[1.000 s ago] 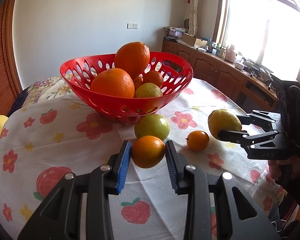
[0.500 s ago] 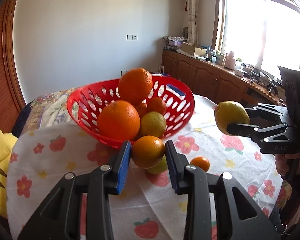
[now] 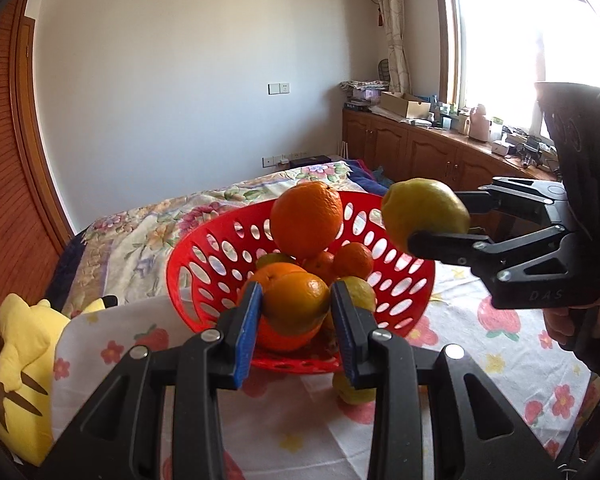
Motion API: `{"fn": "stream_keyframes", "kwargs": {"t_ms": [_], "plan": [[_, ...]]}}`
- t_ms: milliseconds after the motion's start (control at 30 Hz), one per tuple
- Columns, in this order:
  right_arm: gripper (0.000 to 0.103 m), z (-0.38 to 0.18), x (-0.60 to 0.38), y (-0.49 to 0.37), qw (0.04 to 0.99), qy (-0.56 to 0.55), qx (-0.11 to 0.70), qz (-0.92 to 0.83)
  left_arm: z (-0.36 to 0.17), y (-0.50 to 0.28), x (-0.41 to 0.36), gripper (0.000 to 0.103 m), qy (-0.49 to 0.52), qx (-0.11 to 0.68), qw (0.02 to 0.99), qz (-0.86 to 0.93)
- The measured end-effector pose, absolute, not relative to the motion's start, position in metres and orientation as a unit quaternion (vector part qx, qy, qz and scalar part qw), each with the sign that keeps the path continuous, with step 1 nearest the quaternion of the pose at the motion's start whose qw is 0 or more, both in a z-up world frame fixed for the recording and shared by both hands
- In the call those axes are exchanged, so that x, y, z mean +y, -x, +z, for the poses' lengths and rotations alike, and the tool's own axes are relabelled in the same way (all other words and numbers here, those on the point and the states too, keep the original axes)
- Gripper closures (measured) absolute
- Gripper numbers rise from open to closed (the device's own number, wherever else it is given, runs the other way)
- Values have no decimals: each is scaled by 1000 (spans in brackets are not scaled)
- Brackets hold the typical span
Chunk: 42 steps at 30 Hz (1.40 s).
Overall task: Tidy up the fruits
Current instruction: 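Carry the tangerine and yellow pear over the red basket, then open both tools to drop the tangerine and pear into the basket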
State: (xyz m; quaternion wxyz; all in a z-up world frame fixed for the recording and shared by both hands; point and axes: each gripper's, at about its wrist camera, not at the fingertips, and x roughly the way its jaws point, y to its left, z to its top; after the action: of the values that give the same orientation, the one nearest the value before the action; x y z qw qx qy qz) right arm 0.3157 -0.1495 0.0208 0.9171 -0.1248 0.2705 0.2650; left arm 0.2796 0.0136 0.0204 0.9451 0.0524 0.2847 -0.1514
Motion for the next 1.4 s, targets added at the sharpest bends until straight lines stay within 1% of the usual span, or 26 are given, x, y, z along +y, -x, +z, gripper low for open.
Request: {"fn": "stream_keyframes", "kwargs": {"t_ms": [333, 467, 767, 1100, 1400], "plan": [[40, 1, -124, -351, 907, 139, 294, 267, 15, -306, 25, 70, -45, 294, 945, -138], [40, -9, -119, -357, 903, 149, 306, 263, 9, -319, 31, 70, -27, 306, 942, -139], [40, -24, -119, -359, 897, 166, 318, 259, 4, -342, 31, 70, -27, 312, 941, -126], [39, -28, -118, -355, 894, 194, 313, 255, -7, -363, 31, 69, -19, 324, 940, -108], [39, -27, -123, -353, 898, 174, 311, 259, -12, -366, 30, 68, -24, 326, 940, -99]]}}
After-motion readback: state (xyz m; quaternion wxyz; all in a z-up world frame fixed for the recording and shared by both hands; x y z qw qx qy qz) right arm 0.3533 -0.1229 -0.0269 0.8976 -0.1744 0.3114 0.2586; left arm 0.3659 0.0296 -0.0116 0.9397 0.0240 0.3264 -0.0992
